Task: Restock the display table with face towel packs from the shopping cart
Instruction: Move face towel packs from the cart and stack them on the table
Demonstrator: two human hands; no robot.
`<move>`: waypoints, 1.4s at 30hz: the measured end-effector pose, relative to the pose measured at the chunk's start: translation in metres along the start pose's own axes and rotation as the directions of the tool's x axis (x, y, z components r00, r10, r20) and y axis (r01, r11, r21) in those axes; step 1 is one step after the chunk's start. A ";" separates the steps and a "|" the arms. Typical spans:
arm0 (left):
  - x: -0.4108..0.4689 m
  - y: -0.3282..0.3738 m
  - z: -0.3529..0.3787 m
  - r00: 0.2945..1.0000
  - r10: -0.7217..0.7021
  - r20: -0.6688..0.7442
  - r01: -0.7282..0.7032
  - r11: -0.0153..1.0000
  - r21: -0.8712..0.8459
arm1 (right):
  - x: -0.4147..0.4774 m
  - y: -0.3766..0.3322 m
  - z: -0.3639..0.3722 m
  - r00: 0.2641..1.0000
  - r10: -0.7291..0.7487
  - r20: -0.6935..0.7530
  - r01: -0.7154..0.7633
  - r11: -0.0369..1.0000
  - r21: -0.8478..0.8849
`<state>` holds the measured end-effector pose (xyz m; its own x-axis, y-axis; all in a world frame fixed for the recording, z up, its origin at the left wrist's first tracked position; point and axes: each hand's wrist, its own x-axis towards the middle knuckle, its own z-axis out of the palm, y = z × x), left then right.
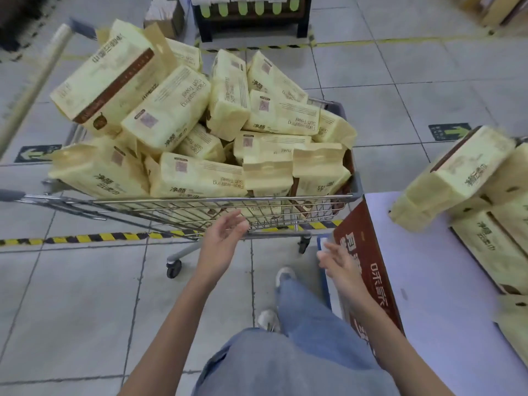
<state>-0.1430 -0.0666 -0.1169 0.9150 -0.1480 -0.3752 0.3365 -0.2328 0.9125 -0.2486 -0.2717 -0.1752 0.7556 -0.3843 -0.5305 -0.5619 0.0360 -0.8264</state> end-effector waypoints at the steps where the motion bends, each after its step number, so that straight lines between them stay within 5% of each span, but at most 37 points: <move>1: 0.013 0.006 0.002 0.999 0.044 -0.001 -0.044 0.999 0.013 | 0.014 -0.011 -0.002 0.999 -0.041 -0.025 0.041 0.999 0.009; 6: 0.071 0.023 0.010 0.983 0.165 0.078 -0.180 0.949 0.258 | 0.085 -0.063 -0.017 0.980 -0.182 -0.087 0.181 0.983 -0.010; 11: 0.124 0.025 0.023 0.977 0.119 0.175 -0.192 0.846 0.497 | 0.142 -0.089 -0.029 0.945 -0.318 0.082 0.327 0.934 -0.146; 16: 0.155 0.029 0.024 0.958 0.192 0.214 -0.270 0.856 0.441 | 0.171 -0.103 -0.038 0.910 -0.344 0.234 0.386 0.907 -0.169; 27: 0.180 0.045 0.025 0.989 0.103 0.110 -0.127 0.960 0.248 | 0.180 -0.127 -0.043 0.920 -0.329 0.212 0.357 0.927 -0.113; 37: 0.174 0.087 0.018 0.988 0.139 -0.062 -0.146 0.981 -0.128 | 0.183 -0.133 -0.044 0.917 -0.381 0.120 0.380 0.924 0.032; 42: 0.170 0.111 0.018 0.988 0.128 -0.084 -0.148 0.934 -0.326 | 0.173 -0.147 -0.055 0.963 -0.258 -0.082 0.270 0.908 0.320</move>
<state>0.0460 -0.1350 -0.0828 0.9659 -0.0956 -0.2405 0.2509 0.1177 0.9608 -0.0539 -0.3940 -0.1354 0.8449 -0.4545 -0.2822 -0.1980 0.2244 -0.9542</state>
